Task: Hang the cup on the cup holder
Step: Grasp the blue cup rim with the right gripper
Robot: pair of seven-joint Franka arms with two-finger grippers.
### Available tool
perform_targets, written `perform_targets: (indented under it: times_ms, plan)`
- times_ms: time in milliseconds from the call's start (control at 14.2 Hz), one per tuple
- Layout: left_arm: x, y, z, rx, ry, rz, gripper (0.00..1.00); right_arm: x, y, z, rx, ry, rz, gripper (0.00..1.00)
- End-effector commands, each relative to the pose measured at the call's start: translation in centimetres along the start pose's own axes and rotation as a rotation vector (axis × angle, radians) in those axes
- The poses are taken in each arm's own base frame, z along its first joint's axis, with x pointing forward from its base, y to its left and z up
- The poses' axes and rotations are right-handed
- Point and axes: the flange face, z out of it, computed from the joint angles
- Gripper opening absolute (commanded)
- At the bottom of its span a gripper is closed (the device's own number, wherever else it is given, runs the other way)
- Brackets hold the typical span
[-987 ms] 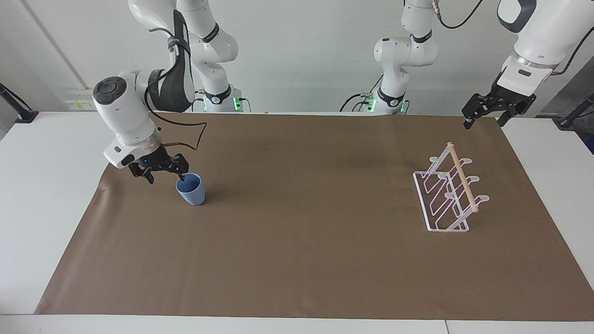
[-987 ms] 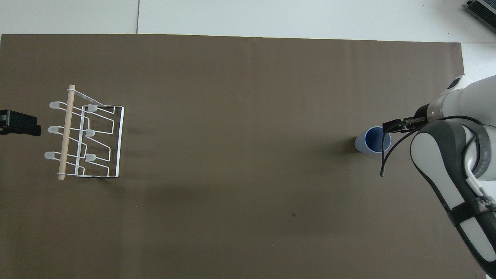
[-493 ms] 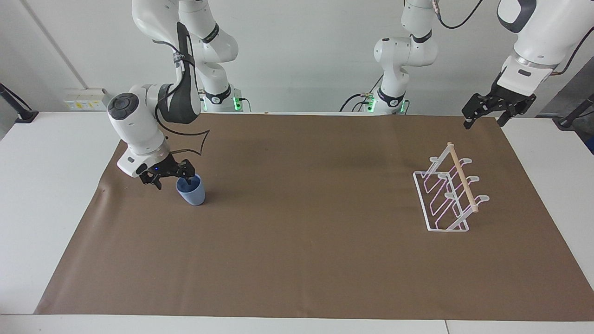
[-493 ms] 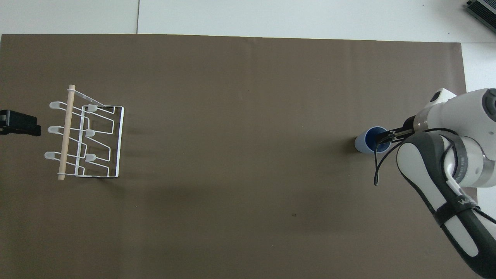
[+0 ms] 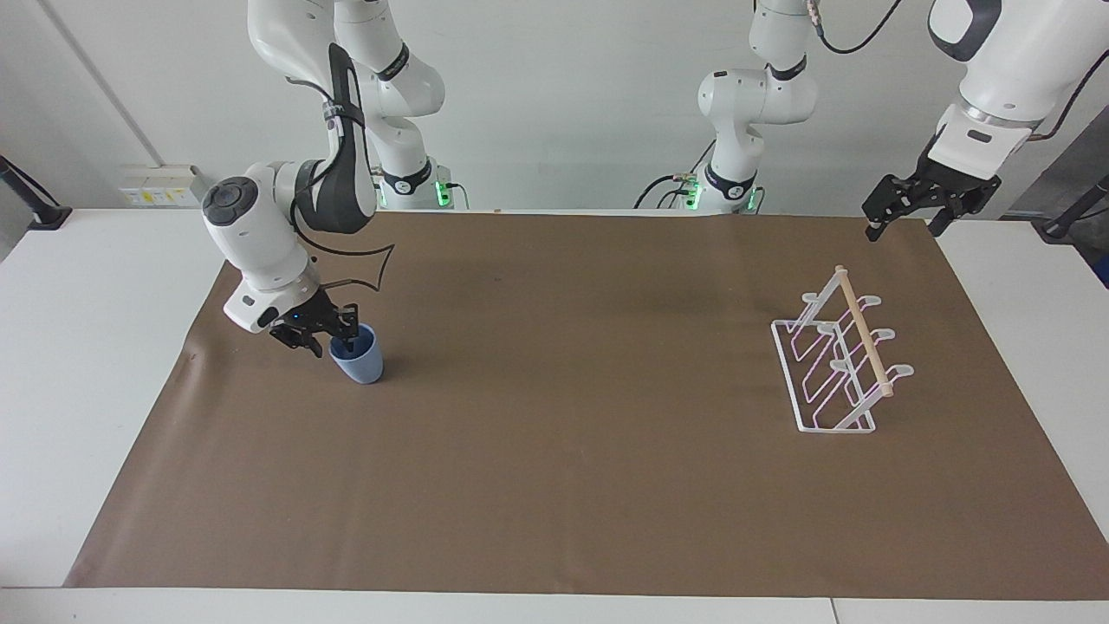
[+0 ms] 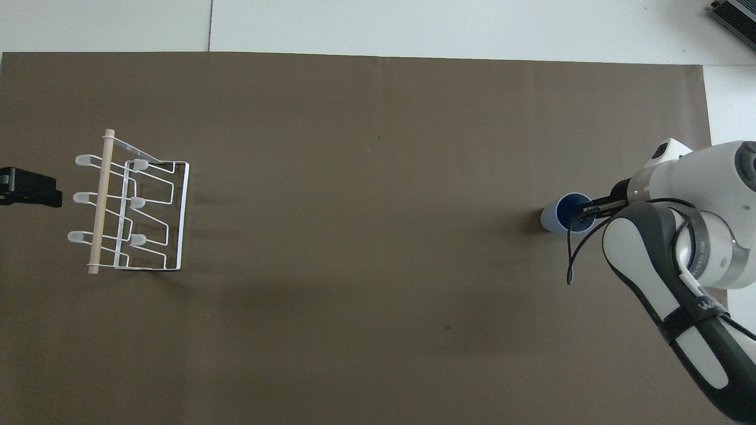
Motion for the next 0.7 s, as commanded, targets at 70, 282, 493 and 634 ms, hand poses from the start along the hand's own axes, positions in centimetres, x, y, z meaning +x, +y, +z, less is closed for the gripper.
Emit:
perform_targets:
  times_ms: [70, 282, 493, 634]
  plan:
    - [-0.8, -0.2, 0.0, 0.008, 0.003, -0.010, 1.00, -0.3, 0.3, 0.0, 0.015, 0.023, -0.007, 0.00]
    - [-0.8, -0.2, 0.0, 0.008, 0.003, -0.010, 1.00, 0.0, 0.3, -0.3, 0.017, 0.022, -0.010, 0.00]
    - [-0.8, -0.2, 0.0, 0.008, 0.003, -0.010, 1.00, 1.6, -0.3, -3.5, 0.073, 0.071, 0.023, 0.00]
    - [-0.8, -0.2, 0.0, 0.008, 0.003, -0.010, 1.00, 2.2, -0.9, -6.5, 0.139, 0.079, 0.043, 0.00]
